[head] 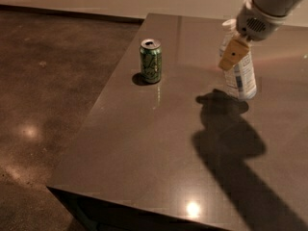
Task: Knock blue plastic bottle over
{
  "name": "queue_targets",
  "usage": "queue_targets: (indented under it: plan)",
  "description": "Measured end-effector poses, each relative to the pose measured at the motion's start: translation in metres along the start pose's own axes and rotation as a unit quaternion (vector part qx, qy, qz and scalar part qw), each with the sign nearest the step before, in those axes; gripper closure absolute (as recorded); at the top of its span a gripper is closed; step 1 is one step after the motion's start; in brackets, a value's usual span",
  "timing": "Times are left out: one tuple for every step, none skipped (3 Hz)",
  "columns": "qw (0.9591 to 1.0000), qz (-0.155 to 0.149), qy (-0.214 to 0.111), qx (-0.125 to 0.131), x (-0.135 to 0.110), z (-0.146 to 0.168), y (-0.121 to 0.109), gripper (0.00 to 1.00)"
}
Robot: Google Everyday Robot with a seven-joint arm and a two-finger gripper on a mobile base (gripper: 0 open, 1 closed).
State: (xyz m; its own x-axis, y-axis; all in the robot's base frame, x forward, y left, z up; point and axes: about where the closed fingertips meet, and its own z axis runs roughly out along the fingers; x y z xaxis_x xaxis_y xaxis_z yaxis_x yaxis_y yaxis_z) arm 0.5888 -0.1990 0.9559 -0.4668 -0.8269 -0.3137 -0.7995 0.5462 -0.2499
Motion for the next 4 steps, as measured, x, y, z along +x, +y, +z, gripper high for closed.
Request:
queue_targets:
  plan:
    - [0.9916,-0.05,0.119,-0.014,0.006,0.009,0.016,1.0]
    - [0.9804,-0.082,0.179,-0.015,0.01,0.018,0.025,1.0]
    - [0.9679,-0.135,0.21,-0.029,0.009,0.031,0.037,0.75]
    - [0.962,-0.167,0.212,-0.041,0.006,0.036,0.044,0.52]
